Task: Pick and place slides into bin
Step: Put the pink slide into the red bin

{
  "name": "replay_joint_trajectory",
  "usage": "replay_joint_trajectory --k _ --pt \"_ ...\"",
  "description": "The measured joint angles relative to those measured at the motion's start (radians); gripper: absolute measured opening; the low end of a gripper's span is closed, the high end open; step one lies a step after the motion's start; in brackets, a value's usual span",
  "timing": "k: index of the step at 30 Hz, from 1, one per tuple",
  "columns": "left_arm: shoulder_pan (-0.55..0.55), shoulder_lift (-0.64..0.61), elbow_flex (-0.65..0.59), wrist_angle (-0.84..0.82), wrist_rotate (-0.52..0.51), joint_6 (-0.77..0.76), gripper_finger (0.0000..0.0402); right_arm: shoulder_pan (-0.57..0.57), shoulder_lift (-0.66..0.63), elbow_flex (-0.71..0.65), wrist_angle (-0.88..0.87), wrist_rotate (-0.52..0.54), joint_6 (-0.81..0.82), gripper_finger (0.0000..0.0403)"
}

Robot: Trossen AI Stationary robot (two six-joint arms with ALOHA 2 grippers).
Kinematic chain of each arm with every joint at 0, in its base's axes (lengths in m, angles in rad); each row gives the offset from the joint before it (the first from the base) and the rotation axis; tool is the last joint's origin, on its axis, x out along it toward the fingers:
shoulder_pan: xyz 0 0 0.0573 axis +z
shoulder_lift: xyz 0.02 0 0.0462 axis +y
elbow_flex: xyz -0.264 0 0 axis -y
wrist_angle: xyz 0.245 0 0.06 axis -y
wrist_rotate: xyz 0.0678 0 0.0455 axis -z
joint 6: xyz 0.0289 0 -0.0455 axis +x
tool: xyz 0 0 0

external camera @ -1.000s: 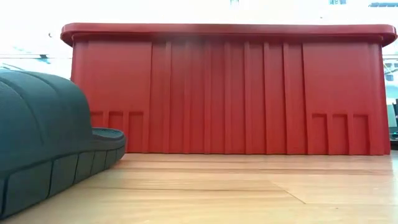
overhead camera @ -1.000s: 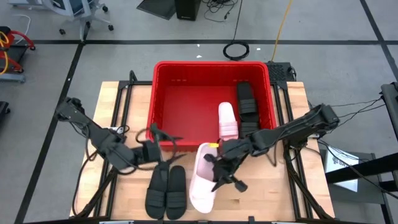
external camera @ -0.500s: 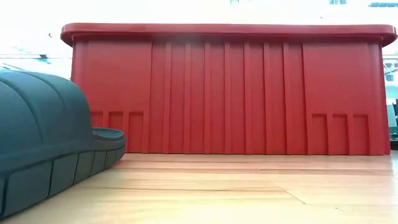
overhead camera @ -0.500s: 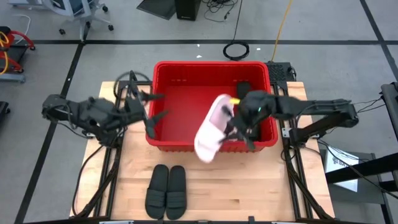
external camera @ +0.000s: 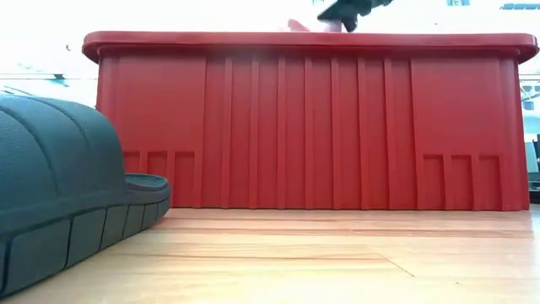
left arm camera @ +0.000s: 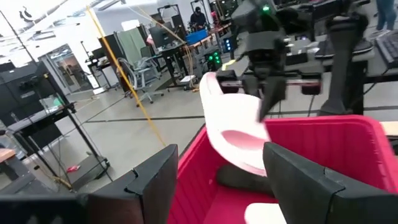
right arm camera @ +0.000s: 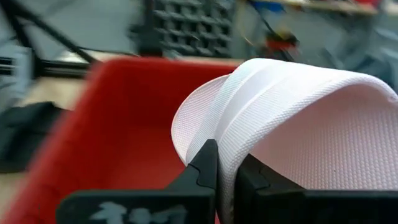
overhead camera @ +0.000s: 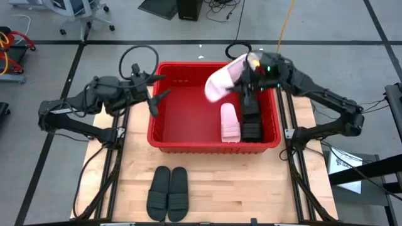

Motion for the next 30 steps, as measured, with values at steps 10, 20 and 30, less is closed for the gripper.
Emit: replay_joint_trajectory --k 10,20,30 --pt "0.189 0.0 0.0 0.005 0.162 0.007 0.0241 -0.256 0.194 0.245 -0.331 -0.128 -0.235 0.0003" --pt "0.325 0.003 0.0 -0.001 0.259 0.006 0.0241 -0.271 0.404 0.307 -0.685 -0.166 -0.56 0.0001" --pt "0.388 0.046 0.0 -0.013 0.293 0.004 0.0241 -0.272 0.569 0.307 -0.8 -0.222 -0.711 0.0001"
